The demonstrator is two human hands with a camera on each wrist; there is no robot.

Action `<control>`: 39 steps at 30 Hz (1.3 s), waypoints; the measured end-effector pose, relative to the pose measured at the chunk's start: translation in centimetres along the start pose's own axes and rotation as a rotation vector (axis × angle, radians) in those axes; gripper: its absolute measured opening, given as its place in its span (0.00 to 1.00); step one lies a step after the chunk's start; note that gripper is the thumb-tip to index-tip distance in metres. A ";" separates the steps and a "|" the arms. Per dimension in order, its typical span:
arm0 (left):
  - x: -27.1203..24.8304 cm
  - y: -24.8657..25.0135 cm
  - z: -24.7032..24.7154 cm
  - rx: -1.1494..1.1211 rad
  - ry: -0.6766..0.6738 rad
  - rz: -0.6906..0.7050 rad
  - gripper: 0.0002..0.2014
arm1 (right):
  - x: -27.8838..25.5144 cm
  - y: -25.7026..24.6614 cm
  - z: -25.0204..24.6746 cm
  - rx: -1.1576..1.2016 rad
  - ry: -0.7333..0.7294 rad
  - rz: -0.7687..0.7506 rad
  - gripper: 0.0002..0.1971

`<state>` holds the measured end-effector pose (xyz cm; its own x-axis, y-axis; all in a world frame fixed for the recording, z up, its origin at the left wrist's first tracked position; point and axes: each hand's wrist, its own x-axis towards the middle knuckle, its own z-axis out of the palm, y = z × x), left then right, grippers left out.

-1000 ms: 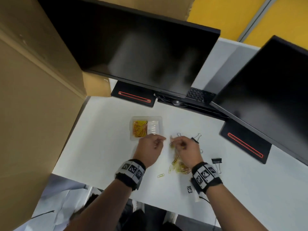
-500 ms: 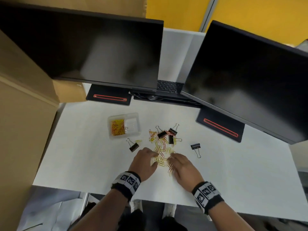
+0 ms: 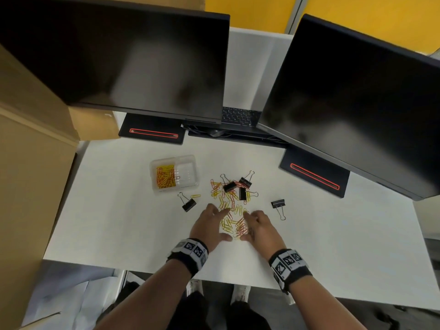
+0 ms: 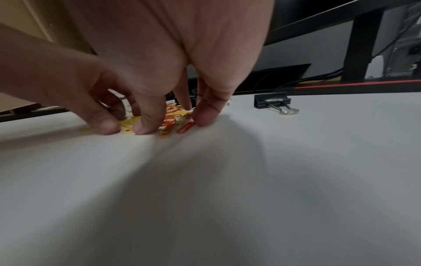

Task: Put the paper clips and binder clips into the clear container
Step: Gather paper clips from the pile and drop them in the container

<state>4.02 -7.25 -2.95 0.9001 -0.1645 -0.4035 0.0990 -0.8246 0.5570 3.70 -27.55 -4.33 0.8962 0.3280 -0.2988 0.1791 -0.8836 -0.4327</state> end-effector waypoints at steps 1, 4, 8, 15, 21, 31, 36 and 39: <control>0.3 0.3 0.1 0.010 0.019 0.009 0.39 | 0.4 -0.2 0.1 -0.007 0.016 -0.012 0.31; 1.1 0.8 0.3 0.040 0.081 0.042 0.26 | 1.4 -0.9 -0.2 -0.017 0.077 -0.040 0.18; 1.7 0.7 0.4 0.028 0.127 0.064 0.14 | 2.2 -1.6 -0.7 -0.033 0.131 -0.062 0.07; 2.4 0.1 -0.3 -0.153 0.162 -0.016 0.09 | 2.4 -1.5 -1.2 0.113 0.147 0.008 0.07; 2.0 -0.8 -0.5 -0.527 0.215 -0.167 0.06 | 1.9 -1.4 -2.8 0.371 0.229 0.178 0.04; 0.7 -0.6 -1.4 -0.653 0.239 -0.177 0.05 | 1.9 -1.6 -3.9 0.560 0.235 0.267 0.04; 0.2 -0.8 -4.0 -0.674 0.312 -0.183 0.05 | 4.2 -5.0 -5.6 0.683 0.268 0.237 0.03; 0.2 -1.7 -6.4 -0.695 0.370 -0.208 0.05 | 6.7 -7.8 -6.2 0.712 0.250 0.188 0.04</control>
<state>6.73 -2.39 0.70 0.9042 0.2451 -0.3498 0.4108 -0.2742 0.8695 10.80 -20.53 2.29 0.9656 0.0340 -0.2578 -0.2137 -0.4615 -0.8610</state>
